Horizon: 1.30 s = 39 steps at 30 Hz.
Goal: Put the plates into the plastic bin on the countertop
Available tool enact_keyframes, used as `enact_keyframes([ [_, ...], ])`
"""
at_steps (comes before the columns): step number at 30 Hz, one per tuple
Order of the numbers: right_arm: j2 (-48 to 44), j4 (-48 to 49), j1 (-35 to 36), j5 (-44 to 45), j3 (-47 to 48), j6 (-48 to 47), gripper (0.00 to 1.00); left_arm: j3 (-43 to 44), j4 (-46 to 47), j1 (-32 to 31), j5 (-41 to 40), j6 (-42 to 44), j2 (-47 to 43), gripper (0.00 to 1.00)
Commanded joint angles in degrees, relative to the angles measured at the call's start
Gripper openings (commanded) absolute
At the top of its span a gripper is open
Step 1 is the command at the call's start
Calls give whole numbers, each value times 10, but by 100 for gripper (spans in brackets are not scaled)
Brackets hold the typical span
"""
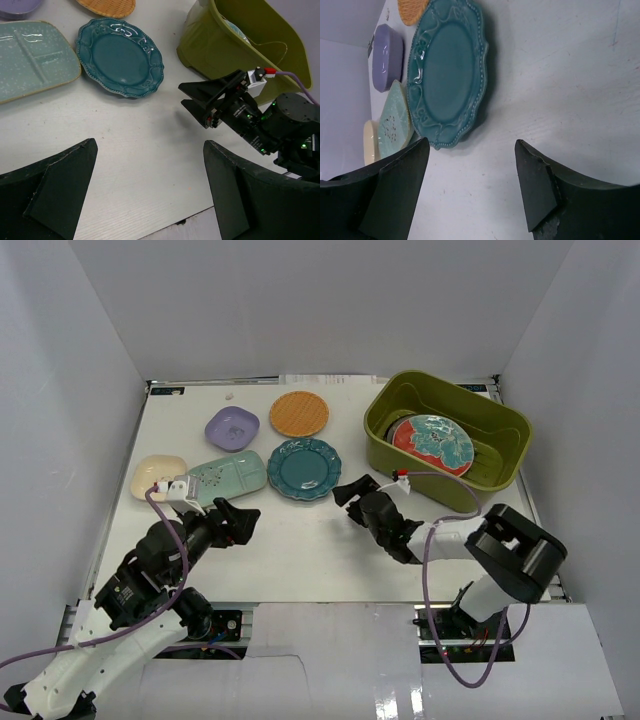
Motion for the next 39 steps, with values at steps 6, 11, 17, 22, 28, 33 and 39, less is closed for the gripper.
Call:
enact_keyframes([
  [6,156,172,-7,-8,51,98,67,-2,-1,1,-2,0,5,98],
  [11,233,254,-24,-24,80,133,53,-2,-1,1,-1,1,10,98],
  [17,327,338,-37,-22,103,191,42,-2,-1,1,-3,2,14,98],
  [22,331,355,-41,-10,94,200,18,-3,-1,1,-6,2,11,98],
  [28,259,373,-38,-3,25,162,8,-2,-2,1,-6,2,11,98],
  [33,120,360,-15,13,-59,119,8,-1,-2,2,-10,1,5,98],
  [39,-110,171,20,-21,-80,4,8,0,-5,2,-20,-2,-9,98],
])
